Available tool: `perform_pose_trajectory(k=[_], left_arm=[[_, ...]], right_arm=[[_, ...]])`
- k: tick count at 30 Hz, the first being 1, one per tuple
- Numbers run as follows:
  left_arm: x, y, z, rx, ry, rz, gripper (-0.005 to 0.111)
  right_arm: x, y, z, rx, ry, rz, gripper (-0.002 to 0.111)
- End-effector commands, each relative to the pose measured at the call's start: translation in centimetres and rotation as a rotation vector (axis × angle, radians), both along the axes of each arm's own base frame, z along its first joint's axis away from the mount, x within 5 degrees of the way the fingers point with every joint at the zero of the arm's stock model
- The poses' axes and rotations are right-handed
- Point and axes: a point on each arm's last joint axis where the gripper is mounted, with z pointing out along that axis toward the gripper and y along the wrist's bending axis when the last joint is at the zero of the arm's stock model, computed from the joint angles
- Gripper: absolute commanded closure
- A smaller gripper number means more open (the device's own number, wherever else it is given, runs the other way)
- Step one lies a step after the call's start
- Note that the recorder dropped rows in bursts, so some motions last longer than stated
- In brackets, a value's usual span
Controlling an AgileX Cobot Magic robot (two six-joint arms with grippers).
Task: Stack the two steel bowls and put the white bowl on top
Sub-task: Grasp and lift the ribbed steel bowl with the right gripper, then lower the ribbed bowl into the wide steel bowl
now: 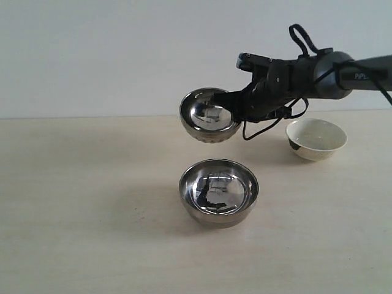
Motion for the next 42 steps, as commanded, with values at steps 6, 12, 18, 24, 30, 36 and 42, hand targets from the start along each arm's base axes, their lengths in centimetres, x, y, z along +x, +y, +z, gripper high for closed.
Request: perform_pose_trajectory(k=[6,12,18,24,30,36,42], left_arm=[[0.0,0.0,0.0,-0.013,-0.007,0.003,0.103],[0.0,0.0,0.0,-0.013,-0.007,0.003,0.103],[0.0,0.0,0.0,-0.013,-0.007,0.003,0.103],[0.0,0.0,0.0,-0.013,-0.007,0.003,0.103],[0.0,0.0,0.0,-0.013,-0.007,0.003,0.103],[0.0,0.0,0.0,-0.013,-0.007,0.003,0.103],[0.0,0.0,0.0,-0.013,-0.007,0.003,0.103]], right_arm=[[-3.2,-1.1,7.6,-0.045,0.066,0.053,0.108],[-8.8,-1.7,11.1,-0.052,0.023,0.102,0.108],[-13.7,-3.6,9.6,-0.088,0.084,0.121,0.108],[-16.5,-4.8,6.5,-0.092,0.11,0.104,0.108],[-17.9,-2.8,5.2,-0.089,0.101,0.166,0.108],[-17.9,-1.5,5.0,-0.066,0.068,0.18,0.108],[-17.2,-1.2,2.5,-0.085,0.131,0.171,0.108]])
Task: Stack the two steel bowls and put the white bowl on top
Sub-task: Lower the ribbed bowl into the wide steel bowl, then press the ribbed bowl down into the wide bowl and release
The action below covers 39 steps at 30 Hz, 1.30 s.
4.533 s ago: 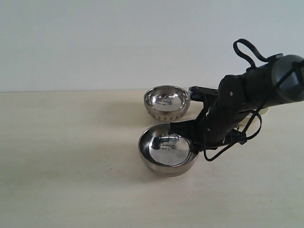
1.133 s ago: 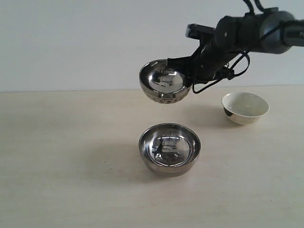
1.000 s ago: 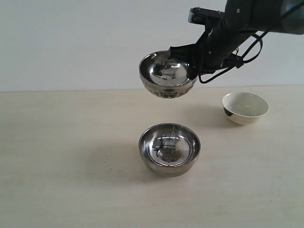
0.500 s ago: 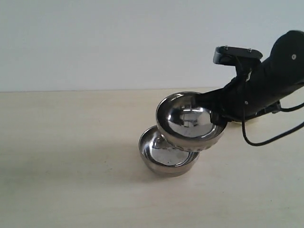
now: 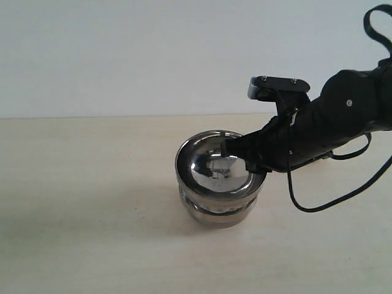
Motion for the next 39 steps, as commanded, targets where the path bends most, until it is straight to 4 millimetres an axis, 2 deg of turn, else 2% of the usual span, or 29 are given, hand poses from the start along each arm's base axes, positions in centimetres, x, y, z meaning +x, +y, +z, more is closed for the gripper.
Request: perform_pose_trajectory(k=[1,13,22,31,39], left_arm=[[0.0,0.0,0.0,-0.013,-0.007,0.003,0.103],[0.0,0.0,0.0,-0.013,-0.007,0.003,0.103],[0.0,0.0,0.0,-0.013,-0.007,0.003,0.103],[0.0,0.0,0.0,-0.013,-0.007,0.003,0.103],[0.0,0.0,0.0,-0.013,-0.007,0.003,0.103]], right_arm=[[0.7,0.3,-1.4,0.003,0.021,-0.022,0.108],[1.8,0.7,-0.2,0.046,-0.069,-0.035,0.108],[2.3,0.9,-1.8,0.01,-0.067,-0.015,0.108],[2.5,0.9,-2.0,-0.009,-0.079,0.001,0.108],[2.8,1.1,-3.9,-0.028,-0.048,0.002,0.108]])
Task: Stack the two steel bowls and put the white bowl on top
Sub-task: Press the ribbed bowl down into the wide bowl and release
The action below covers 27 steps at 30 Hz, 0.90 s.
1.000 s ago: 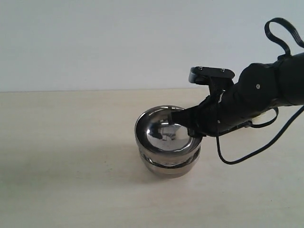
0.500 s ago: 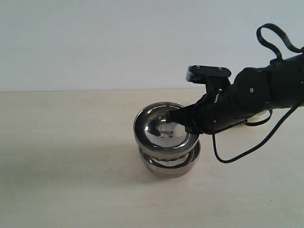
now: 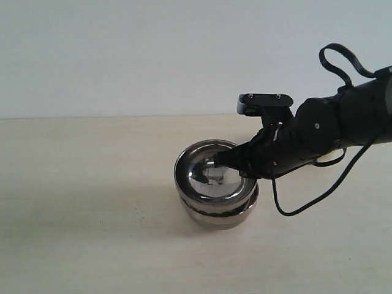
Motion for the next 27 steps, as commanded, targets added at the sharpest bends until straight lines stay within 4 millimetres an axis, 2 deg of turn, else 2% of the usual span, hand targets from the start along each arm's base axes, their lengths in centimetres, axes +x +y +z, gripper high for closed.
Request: perform_pose_trajectory(k=[1,20,23,27], left_arm=[[0.0,0.0,-0.05,-0.013,-0.007,0.003,0.103],[0.0,0.0,-0.05,-0.013,-0.007,0.003,0.103],[0.0,0.0,-0.05,-0.013,-0.007,0.003,0.103],[0.0,0.0,-0.05,-0.013,-0.007,0.003,0.103]], right_arm=[[0.36,0.13,-0.22,0.005,-0.02,0.0,0.108],[0.42,0.15,-0.47,-0.01,-0.024,0.016,0.108],[0.42,0.15,-0.47,-0.01,-0.024,0.016,0.099],[0.42,0.15,-0.47,-0.005,-0.021,0.01,0.074]])
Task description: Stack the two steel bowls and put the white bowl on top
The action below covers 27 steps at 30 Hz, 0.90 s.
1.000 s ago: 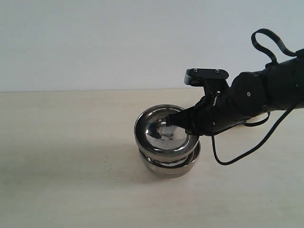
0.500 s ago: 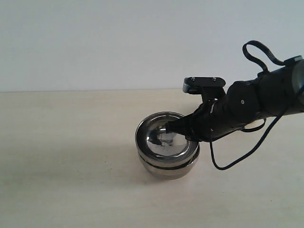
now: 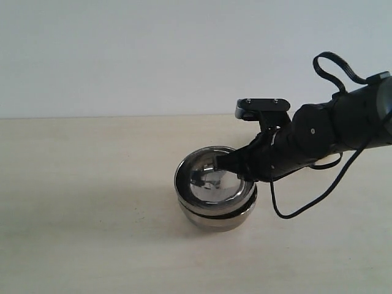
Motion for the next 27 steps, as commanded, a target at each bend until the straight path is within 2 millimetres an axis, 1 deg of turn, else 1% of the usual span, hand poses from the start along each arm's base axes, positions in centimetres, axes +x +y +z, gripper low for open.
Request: perform_pose_trajectory(k=[1,2,3,9,12,21,22,23,26,27], left_arm=[[0.0,0.0,0.0,-0.013,-0.007,0.003,0.103],[0.0,0.0,0.0,-0.013,-0.007,0.003,0.103],[0.0,0.0,0.0,-0.013,-0.007,0.003,0.103],[0.0,0.0,0.0,-0.013,-0.007,0.003,0.103],[0.0,0.0,0.0,-0.013,-0.007,0.003,0.103],[0.0,0.0,0.0,-0.013,-0.007,0.003,0.103],[0.0,0.0,0.0,-0.013,-0.007,0.003,0.103],[0.0,0.0,0.0,-0.013,-0.007,0.003,0.103],[0.0,0.0,0.0,-0.013,-0.007,0.003,0.103],[0.0,0.0,0.0,-0.013,-0.007,0.003,0.103]], right_arm=[[0.2,0.0,0.3,0.006,-0.015,0.0,0.068],[0.2,0.0,0.3,0.007,-0.018,-0.001,0.064],[0.2,0.1,0.3,0.009,-0.021,-0.001,0.063],[0.2,0.1,0.5,0.011,-0.033,0.001,0.062],[0.3,0.1,1.0,0.016,-0.061,0.008,0.062],[-0.2,-0.2,4.8,0.044,-0.183,0.035,0.063],[-0.3,-0.2,5.0,0.046,-0.186,0.035,0.064],[-0.3,-0.3,5.1,0.044,-0.182,0.036,0.069],[-0.5,-0.3,4.9,0.033,-0.161,0.041,0.092],[-0.5,-0.3,4.8,0.022,-0.156,0.05,0.102]])
